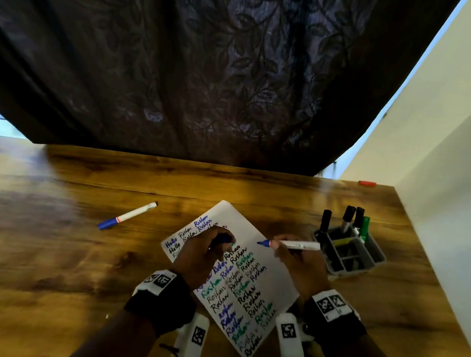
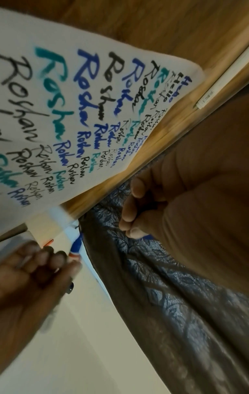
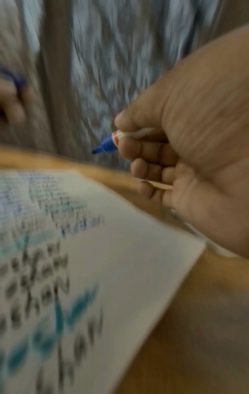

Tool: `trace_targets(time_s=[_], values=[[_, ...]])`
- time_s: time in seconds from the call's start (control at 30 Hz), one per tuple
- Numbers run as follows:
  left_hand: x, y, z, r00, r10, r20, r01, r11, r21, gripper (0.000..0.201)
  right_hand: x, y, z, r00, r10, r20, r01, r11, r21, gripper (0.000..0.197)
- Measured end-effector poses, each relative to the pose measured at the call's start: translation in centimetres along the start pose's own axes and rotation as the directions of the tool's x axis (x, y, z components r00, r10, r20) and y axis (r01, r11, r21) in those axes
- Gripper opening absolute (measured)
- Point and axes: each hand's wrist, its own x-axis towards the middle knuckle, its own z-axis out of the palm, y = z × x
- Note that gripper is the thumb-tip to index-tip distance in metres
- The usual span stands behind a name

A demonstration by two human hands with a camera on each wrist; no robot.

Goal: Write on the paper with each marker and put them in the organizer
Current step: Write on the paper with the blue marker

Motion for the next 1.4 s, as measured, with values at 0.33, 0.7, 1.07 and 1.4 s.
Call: trace_targets(time_s=[0.33, 0.7, 1.07, 1.4], values=[[-0.8, 0.0, 0.6, 0.997, 0.059, 0.041, -0.058, 0.998, -0.034, 0.015, -1.1, -6.3, 2.3, 0.972, -0.156, 0.176, 0.180, 0.976, -0.126, 0.017], [-1.4, 1.2, 1.6, 0.988, 0.112, 0.109, -0.111, 0.994, -0.012, 0.019, -1.2, -5.3, 1.9, 0.964, -0.116, 0.240, 0.187, 0.937, -0.297, 0.008], [-1.1, 3.3, 3.1, 0.980, 0.191, 0.048, -0.193, 0.981, 0.033, 0.019, -1.2, -6.0, 0.6, 0.995, -0.037, 0.088, 0.056, 0.973, -0.225, 0.027], [-0.3, 6.9, 5.3, 0.923, 0.362, -0.133, -0.341, 0.927, 0.155, 0.016, -0.5, -8.3, -1.3, 0.995, -0.089, -0.035, 0.083, 0.986, -0.143, 0.024]])
